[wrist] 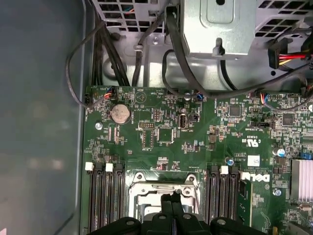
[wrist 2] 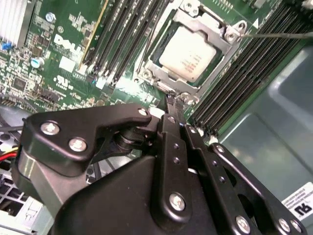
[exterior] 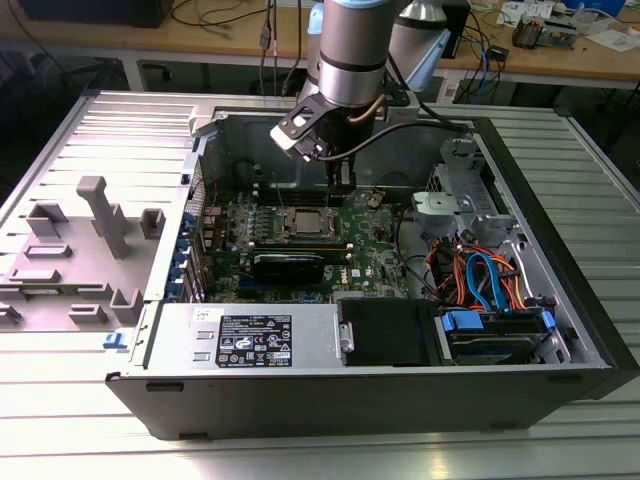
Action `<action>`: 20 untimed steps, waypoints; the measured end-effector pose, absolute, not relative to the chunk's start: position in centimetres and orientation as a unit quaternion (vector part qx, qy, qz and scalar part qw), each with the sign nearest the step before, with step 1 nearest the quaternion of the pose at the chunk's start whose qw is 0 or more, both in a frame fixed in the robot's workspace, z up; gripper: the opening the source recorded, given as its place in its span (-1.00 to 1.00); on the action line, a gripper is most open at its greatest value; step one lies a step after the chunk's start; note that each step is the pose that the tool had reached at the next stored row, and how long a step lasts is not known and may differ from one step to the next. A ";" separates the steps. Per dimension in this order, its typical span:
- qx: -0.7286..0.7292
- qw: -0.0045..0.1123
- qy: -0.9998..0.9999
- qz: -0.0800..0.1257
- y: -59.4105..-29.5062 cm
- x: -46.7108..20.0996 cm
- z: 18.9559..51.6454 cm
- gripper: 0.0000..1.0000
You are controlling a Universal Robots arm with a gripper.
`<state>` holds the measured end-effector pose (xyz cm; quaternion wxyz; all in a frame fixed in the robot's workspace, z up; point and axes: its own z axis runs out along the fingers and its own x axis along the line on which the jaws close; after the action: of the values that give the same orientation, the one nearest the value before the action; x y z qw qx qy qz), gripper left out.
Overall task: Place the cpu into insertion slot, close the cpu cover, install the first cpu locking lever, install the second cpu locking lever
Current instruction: 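Close the cpu cover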
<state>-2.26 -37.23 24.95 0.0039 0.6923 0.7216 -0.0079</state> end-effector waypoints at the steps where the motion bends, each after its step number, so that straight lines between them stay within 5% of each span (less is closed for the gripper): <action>1: 0.691 0.004 0.722 -0.008 -37.2 -2.4 24.9 -0.79; 20: 0.690 0.004 0.724 -0.007 -37.2 -7.4 23.3 -0.79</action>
<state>-7.38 -37.23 23.34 0.0040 0.6899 0.7239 -0.0072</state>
